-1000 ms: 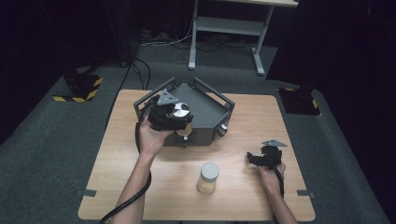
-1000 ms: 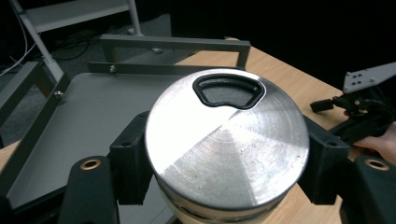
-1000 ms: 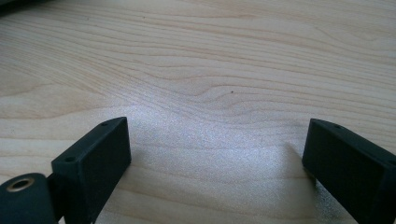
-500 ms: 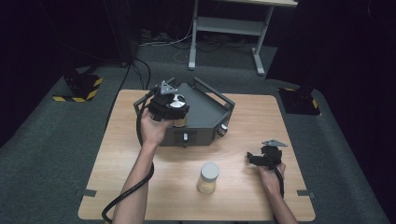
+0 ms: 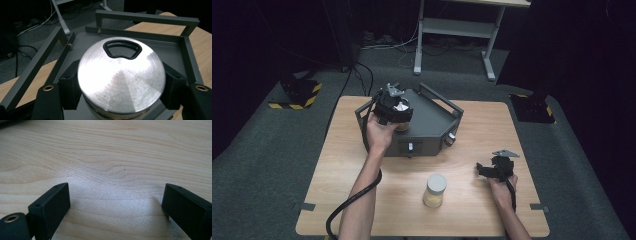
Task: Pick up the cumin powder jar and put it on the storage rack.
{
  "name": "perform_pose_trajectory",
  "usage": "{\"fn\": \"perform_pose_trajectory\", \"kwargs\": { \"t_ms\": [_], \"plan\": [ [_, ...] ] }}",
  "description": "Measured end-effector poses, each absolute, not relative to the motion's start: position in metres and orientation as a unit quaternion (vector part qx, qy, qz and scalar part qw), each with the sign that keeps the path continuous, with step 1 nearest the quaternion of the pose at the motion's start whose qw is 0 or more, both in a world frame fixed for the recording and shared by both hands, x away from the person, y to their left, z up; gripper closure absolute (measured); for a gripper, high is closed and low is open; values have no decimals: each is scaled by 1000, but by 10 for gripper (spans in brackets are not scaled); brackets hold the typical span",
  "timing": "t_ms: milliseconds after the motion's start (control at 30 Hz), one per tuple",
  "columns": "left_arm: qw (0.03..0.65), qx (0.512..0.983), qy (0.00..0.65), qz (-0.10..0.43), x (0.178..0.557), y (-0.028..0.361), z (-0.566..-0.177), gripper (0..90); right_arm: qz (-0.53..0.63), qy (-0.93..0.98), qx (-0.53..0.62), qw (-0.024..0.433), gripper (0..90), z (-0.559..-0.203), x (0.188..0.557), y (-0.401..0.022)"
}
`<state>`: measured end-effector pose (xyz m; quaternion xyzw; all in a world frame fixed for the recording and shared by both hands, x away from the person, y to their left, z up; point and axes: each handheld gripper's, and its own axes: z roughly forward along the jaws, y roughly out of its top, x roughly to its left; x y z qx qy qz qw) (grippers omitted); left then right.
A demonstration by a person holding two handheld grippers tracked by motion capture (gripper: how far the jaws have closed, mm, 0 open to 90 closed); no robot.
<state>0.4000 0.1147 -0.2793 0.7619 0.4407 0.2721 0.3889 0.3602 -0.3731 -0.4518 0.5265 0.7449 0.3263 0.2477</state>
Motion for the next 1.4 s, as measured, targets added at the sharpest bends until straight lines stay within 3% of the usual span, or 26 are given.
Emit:
{"fn": "perform_pose_trajectory", "kwargs": {
  "t_ms": [1267,1367,1400],
  "plan": [
    [407,743,458,271,404,118,-304,320,326,744,528,249,78,-452,361,-372],
    [417,737,455,276,400,119,-309,313,326,744,528,249,78,-452,361,-372],
    [421,734,456,275,400,120,-311,272,326,744,528,249,78,-452,361,-372]
  ]
}}
